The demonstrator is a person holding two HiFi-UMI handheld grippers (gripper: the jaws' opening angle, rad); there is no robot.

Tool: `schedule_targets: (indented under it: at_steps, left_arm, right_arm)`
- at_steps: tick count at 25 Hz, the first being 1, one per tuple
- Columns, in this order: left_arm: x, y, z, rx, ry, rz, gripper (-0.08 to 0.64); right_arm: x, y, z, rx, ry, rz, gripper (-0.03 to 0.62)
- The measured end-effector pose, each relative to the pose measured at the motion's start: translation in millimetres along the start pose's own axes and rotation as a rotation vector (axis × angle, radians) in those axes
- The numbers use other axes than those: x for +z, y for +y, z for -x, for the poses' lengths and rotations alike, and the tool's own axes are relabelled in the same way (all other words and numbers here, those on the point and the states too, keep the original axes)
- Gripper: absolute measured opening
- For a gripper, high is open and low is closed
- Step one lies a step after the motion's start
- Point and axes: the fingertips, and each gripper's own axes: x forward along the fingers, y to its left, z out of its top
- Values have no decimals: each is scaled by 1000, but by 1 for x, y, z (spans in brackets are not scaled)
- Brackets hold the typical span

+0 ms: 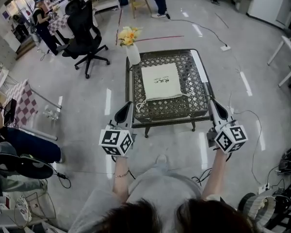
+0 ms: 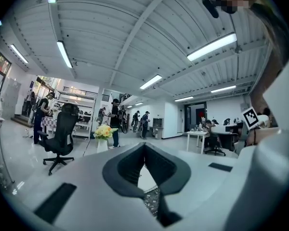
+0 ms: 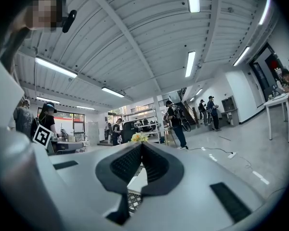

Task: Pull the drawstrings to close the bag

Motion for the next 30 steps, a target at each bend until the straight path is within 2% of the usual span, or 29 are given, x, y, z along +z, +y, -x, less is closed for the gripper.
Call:
schedule_targets:
  at_steps: [11, 15, 30]
  left_arm:
    - [-1, 16, -51, -65, 14, 7, 25]
    - [-4, 25, -62, -66, 26, 16, 25]
    - [-29, 40, -69, -77, 82, 16, 25]
  right_arm:
    - [0, -23, -27, -54, 8, -27, 23]
    - [0, -22, -36, -66, 15, -21, 22]
    - [-30, -19, -52, -96, 59, -58, 23]
